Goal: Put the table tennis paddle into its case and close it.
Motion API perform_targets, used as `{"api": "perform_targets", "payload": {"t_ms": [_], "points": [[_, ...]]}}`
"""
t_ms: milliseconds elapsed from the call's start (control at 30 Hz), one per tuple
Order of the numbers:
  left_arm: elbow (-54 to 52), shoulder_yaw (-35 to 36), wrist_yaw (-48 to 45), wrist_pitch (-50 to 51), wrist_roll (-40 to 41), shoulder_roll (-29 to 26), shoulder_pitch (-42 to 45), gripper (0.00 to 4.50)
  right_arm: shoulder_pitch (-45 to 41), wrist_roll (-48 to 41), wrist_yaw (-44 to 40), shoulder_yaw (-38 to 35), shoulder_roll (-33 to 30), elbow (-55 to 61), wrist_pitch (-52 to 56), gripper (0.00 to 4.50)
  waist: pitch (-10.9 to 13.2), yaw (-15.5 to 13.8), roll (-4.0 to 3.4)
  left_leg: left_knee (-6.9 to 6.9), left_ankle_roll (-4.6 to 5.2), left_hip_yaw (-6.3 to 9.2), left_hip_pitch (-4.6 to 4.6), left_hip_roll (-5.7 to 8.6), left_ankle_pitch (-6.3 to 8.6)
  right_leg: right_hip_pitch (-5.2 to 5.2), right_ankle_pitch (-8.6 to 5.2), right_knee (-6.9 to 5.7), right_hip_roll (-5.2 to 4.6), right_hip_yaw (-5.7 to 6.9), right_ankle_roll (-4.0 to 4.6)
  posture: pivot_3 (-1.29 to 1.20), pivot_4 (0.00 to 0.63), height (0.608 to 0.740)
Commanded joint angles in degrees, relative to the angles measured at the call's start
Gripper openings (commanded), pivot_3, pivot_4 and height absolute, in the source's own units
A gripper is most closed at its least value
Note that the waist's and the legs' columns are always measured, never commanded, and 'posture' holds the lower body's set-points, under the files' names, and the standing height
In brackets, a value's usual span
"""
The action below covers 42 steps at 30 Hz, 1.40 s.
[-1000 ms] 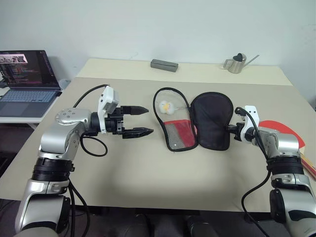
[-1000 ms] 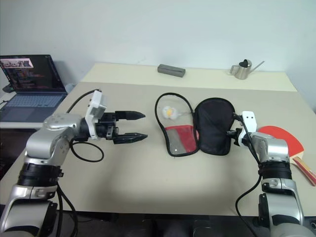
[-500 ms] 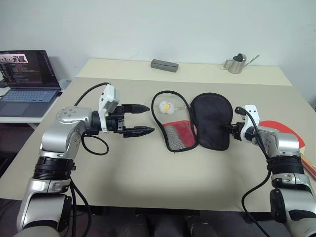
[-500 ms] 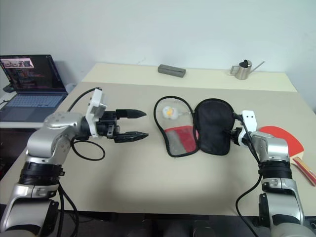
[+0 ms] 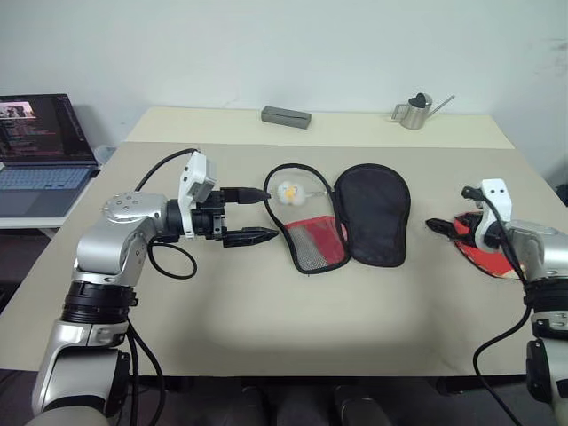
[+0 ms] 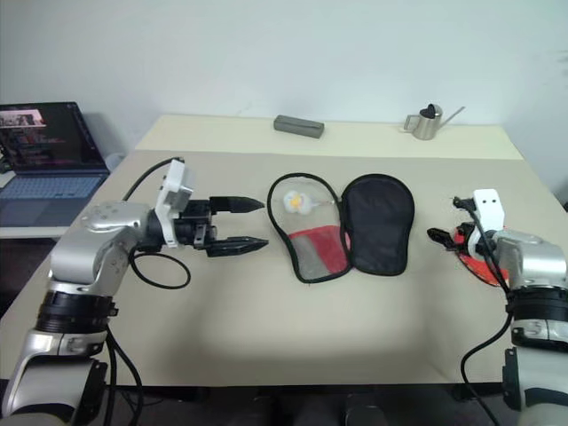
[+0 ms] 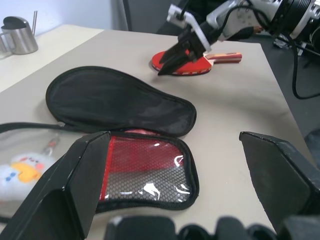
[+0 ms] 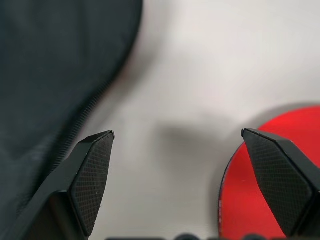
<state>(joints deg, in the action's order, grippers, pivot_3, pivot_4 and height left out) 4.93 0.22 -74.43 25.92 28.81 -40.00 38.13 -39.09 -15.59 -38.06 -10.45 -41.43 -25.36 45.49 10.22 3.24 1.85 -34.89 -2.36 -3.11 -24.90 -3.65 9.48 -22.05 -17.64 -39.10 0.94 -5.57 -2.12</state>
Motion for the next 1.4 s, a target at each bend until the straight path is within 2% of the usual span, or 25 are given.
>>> {"api": "perform_targets", "payload": {"t_ms": [33, 400, 600, 767, 1033, 1400], "points": [[-1.66, -0.06, -0.25, -0.26, 0.49, 0.43, 1.71, 4.5, 0.2, -3.68, -4.07, -3.67, -2.54, 3.71, -0.68, 4.48, 0.0, 0.01, 0.0, 0.0, 0.0, 0.0, 0.0, 0.0, 0.0, 0.0, 0.0, 0.0, 0.0, 0.0, 0.0, 0.0, 0.15, 0.74], [-2.99, -1.01, 4.01, -0.41, -0.26, 4.51, 5.32, 4.5, 7.87, -2.35, -17.72, -1.93, -14.57, 1.14, -8.91, 4.48, 0.0, -0.36, 0.0, -0.05, 0.0, 0.0, 0.0, 0.04, 0.0, 0.03, 0.0, 0.02, -0.02, 0.01, -0.02, 0.0, 0.15, 0.74], [-7.21, -0.48, 6.06, 2.67, 2.63, 5.77, 7.37, 4.5, 11.08, -1.29, -22.0, -3.1, -18.78, -3.21, -13.16, 4.48, 0.0, 0.05, 0.0, -0.04, 0.0, -0.01, 0.01, 0.02, 0.0, 0.03, 0.0, 0.01, -0.01, -0.02, -0.02, 0.0, 0.15, 0.74], [-10.45, -1.74, 4.32, 4.44, 4.52, 5.66, 7.43, 4.5, 14.19, -0.98, -25.55, -2.93, -21.76, -5.53, -15.07, 4.48, 0.0, 0.01, -0.01, -0.06, 0.0, 0.0, 0.02, 0.03, -0.01, 0.06, 0.0, 0.01, -0.01, -0.02, -0.03, 0.0, 0.15, 0.74], [-10.19, -3.76, 2.77, 4.15, 3.7, 6.65, 8.35, 4.5, 16.09, 1.96, -27.7, -1.65, -24.61, -13.14, -19.1, 4.48, -0.01, 0.02, -0.02, -0.08, -0.01, 0.0, 0.08, 0.05, -0.01, 0.13, 0.0, 0.03, -0.01, -0.01, -0.04, 0.0, 0.15, 0.74], [-9.43, -4.85, 1.56, 3.54, 3.08, 7.07, 9.28, 4.5, 10.27, 9.64, -25.09, 2.21, -24.1, -31.82, -29.16, 4.48, -0.03, 0.13, -0.07, -0.09, -0.01, 0.0, 0.13, 0.06, -0.01, 0.2, 0.0, 0.05, -0.01, -0.03, -0.04, 0.0, 0.15, 0.74]]}}
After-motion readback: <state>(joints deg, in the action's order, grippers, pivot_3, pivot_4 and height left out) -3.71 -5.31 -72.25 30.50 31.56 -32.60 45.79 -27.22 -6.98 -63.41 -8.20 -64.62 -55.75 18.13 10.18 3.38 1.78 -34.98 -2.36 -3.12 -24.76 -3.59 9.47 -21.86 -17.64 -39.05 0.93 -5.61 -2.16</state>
